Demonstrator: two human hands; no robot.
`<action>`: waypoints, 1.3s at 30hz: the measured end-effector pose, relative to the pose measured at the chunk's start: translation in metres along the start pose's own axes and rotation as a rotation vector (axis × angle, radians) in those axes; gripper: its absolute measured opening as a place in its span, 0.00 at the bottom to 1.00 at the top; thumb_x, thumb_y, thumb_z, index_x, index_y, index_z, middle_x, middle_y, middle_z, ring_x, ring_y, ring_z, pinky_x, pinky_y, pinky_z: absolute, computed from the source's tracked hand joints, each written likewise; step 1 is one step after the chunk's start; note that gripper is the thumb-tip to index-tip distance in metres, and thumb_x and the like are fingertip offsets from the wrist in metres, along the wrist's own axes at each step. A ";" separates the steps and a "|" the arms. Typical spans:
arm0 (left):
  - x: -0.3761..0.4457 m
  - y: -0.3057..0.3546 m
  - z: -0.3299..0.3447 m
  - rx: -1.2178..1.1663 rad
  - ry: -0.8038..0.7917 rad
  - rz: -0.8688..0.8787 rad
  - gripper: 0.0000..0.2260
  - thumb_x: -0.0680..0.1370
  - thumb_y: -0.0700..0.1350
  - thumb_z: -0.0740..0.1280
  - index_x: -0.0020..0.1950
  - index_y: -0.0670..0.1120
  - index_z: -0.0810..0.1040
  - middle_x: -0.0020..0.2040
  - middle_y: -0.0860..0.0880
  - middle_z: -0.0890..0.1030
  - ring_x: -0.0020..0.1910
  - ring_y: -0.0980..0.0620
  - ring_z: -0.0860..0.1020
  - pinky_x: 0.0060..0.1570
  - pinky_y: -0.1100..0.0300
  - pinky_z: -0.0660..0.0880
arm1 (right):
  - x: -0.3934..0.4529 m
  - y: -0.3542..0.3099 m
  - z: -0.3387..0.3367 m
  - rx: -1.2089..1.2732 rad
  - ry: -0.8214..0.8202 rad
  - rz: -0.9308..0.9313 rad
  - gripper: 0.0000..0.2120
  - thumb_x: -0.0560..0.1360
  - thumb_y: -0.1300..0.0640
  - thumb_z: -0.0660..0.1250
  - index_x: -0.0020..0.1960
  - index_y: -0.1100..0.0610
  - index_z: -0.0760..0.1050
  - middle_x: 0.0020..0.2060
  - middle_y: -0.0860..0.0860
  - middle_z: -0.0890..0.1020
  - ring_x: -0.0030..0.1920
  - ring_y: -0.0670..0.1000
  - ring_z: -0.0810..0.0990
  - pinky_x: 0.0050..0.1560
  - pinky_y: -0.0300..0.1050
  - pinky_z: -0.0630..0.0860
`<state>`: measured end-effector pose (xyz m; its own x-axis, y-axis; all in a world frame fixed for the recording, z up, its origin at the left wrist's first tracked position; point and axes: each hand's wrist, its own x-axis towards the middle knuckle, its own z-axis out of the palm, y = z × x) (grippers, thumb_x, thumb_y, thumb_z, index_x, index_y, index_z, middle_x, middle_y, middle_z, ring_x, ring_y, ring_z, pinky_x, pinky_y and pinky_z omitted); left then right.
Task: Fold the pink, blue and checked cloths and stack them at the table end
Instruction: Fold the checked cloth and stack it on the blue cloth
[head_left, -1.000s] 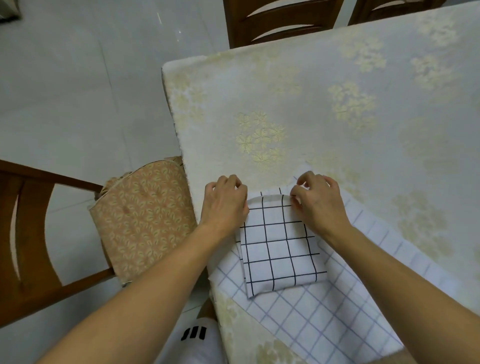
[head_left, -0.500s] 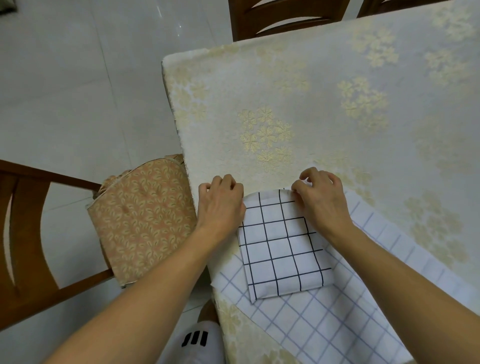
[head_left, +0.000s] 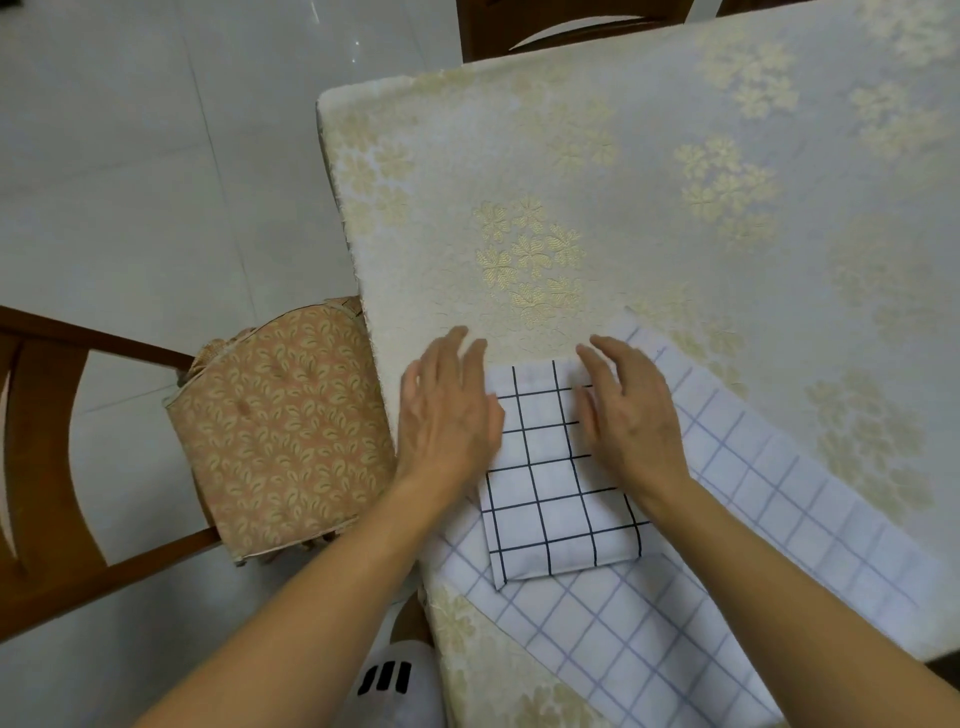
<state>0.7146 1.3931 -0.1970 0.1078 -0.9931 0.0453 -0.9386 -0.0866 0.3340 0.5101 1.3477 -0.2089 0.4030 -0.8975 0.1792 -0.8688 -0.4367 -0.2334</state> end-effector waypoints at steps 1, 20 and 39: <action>-0.011 0.008 0.003 -0.001 -0.025 0.054 0.27 0.77 0.47 0.63 0.75 0.42 0.65 0.76 0.41 0.64 0.74 0.43 0.63 0.72 0.44 0.63 | -0.009 -0.007 0.002 0.037 -0.012 -0.018 0.20 0.82 0.59 0.62 0.71 0.64 0.70 0.69 0.61 0.73 0.69 0.61 0.71 0.69 0.60 0.69; -0.055 0.015 0.035 0.218 -0.265 0.071 0.38 0.81 0.65 0.46 0.80 0.38 0.42 0.80 0.37 0.40 0.79 0.41 0.39 0.77 0.40 0.47 | -0.054 -0.007 0.015 -0.121 -0.317 0.079 0.37 0.83 0.37 0.44 0.81 0.62 0.46 0.81 0.56 0.46 0.81 0.53 0.44 0.80 0.53 0.47; -0.143 0.036 0.047 0.176 -0.290 0.196 0.36 0.82 0.64 0.45 0.80 0.38 0.45 0.81 0.40 0.43 0.80 0.44 0.42 0.76 0.45 0.54 | -0.131 -0.013 0.011 -0.118 -0.316 -0.017 0.40 0.82 0.34 0.46 0.81 0.63 0.47 0.81 0.58 0.47 0.81 0.55 0.45 0.79 0.56 0.49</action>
<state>0.6495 1.5284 -0.2359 -0.1529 -0.9709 -0.1845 -0.9767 0.1200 0.1781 0.4717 1.4702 -0.2403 0.4710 -0.8729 -0.1272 -0.8810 -0.4583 -0.1175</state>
